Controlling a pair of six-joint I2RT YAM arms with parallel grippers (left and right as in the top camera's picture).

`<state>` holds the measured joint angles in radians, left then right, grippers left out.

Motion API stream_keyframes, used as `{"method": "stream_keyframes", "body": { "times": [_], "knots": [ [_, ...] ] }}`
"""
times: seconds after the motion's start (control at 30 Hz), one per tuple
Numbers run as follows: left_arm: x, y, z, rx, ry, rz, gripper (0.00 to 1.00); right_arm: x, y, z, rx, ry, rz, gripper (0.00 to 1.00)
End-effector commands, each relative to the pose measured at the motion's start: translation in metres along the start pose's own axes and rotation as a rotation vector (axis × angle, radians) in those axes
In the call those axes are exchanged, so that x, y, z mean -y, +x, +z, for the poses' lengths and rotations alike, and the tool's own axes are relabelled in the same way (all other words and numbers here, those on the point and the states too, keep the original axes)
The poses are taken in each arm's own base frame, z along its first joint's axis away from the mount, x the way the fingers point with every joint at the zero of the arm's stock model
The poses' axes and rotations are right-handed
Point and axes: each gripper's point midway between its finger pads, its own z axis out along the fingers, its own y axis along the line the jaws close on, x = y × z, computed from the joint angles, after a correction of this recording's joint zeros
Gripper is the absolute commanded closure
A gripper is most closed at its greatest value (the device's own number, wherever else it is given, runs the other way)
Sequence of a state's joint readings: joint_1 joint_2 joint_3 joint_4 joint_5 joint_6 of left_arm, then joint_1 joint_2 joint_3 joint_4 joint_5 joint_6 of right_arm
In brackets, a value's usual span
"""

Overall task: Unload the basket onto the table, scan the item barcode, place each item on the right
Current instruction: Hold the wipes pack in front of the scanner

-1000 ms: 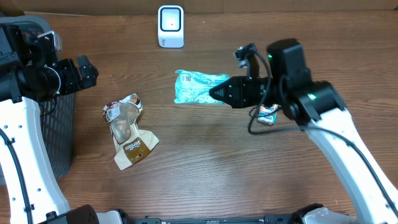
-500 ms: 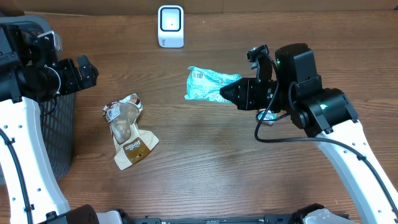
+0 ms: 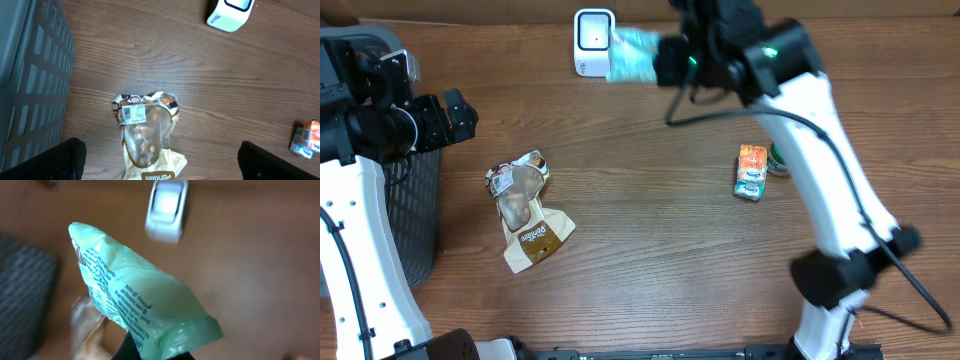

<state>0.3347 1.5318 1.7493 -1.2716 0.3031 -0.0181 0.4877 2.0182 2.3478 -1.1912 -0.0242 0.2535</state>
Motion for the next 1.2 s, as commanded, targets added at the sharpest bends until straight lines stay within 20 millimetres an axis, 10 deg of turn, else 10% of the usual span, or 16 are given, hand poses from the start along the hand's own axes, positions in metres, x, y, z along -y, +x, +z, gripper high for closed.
{"method": "stream_keyframes", "body": {
  "times": [0.0, 0.4, 0.67, 1.17],
  "knots": [
    [0.002, -0.003, -0.003, 0.013, 0.002, 0.021, 0.0, 0.03, -0.039, 0.028, 0.168, 0.304, -0.16, 0.96],
    [0.002, -0.003, -0.003, 0.013, 0.002, 0.021, 0.01, -0.008, -0.081, 0.152, 0.328, 0.476, -1.073, 0.96],
    [0.002, -0.003, -0.003, 0.013, 0.002, 0.021, 0.01, 0.007, -0.068, 0.21, 0.294, 0.609, -1.277, 0.96],
    [0.002, -0.003, -0.003, 0.013, 0.002, 0.021, 0.0, -0.004, -0.081, 0.216, 0.381, 0.675, -1.376, 0.96]
  ]
}}
